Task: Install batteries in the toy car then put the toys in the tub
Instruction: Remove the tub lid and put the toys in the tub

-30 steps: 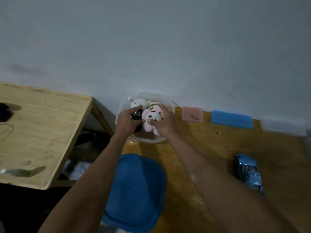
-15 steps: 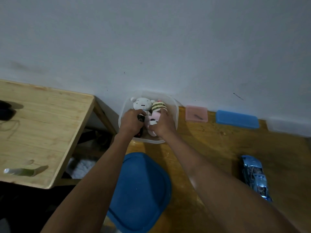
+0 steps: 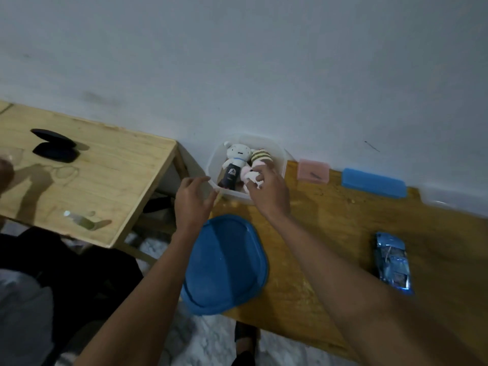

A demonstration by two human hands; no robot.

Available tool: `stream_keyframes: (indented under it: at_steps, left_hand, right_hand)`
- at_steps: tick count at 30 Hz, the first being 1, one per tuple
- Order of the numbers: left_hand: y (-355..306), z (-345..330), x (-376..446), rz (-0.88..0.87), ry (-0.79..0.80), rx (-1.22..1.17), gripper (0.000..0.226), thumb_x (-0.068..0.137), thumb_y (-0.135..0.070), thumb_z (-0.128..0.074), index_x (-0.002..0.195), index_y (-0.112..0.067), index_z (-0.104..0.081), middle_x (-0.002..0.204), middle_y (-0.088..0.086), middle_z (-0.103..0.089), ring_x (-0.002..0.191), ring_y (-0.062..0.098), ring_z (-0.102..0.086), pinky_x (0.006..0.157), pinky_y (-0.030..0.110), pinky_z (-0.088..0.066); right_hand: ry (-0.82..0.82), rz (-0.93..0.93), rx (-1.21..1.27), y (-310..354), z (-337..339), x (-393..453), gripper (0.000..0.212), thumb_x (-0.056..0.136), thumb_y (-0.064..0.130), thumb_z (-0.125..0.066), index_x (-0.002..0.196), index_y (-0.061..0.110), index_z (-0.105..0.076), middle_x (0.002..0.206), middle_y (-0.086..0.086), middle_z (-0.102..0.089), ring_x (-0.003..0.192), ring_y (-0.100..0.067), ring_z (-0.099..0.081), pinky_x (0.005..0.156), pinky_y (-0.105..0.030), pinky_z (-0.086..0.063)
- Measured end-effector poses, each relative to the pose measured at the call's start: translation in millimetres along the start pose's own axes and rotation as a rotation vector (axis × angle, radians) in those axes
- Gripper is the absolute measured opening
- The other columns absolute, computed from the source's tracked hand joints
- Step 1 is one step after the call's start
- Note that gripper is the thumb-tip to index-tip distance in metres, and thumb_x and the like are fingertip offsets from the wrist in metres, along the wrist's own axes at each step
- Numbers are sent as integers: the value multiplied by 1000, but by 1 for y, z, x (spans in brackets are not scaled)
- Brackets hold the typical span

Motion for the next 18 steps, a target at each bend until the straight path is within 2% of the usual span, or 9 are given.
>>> stream_keyframes:
  at_steps: [2,6,9,12,18]
  left_hand:
    - [17,8,-29,101,-7,29,36,85,-33,-78,117,-18,-71,116,8,-61,103,29,-62,85,39,-53]
    - [59,14,-95,353,46,123,48,86,-39,-76,131,-24,-65,131,15,-53,123,37,-48,99,47,-48]
    - [87,11,-129,465,150,162,62,83,-46,-77,140,-30,-58,136,18,-53,125,41,-48,103,51,-46]
    - [96,3,-149,492,248,103,68,82,-43,-80,143,-26,-55,135,13,-61,121,35,-57,98,50,-52]
    - [95,7,-163,472,175,90,77,79,-46,-81,147,-28,-50,132,15,-60,120,37,-56,98,53,-53]
  right_hand:
    - [81,-34,-34,-13,-12,-24,29,88,34,-71,114,25,-64,106,1,-67,92,-19,-64,74,-33,-54]
    - [300,-186,-193,-52,-42,-76,46,88,41,-72,128,25,-57,127,-4,-56,113,-27,-58,90,-40,-53]
    - [372,-260,-239,-71,-54,-104,59,87,38,-75,139,28,-51,134,-9,-49,118,-30,-55,94,-42,-53]
    - [363,-275,-196,-75,-59,-117,65,87,32,-76,144,28,-47,136,-9,-48,120,-29,-54,94,-44,-54]
    - [332,-273,-92,-68,-50,-123,80,82,23,-82,151,23,-41,141,-7,-44,128,-29,-50,100,-46,-51]
Point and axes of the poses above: each hand's wrist, its own x-axis towards the middle knuckle, its own z-axis out of the back of the hand, y = z × x, the point moved 5 cm from there along x, towards the middle knuckle
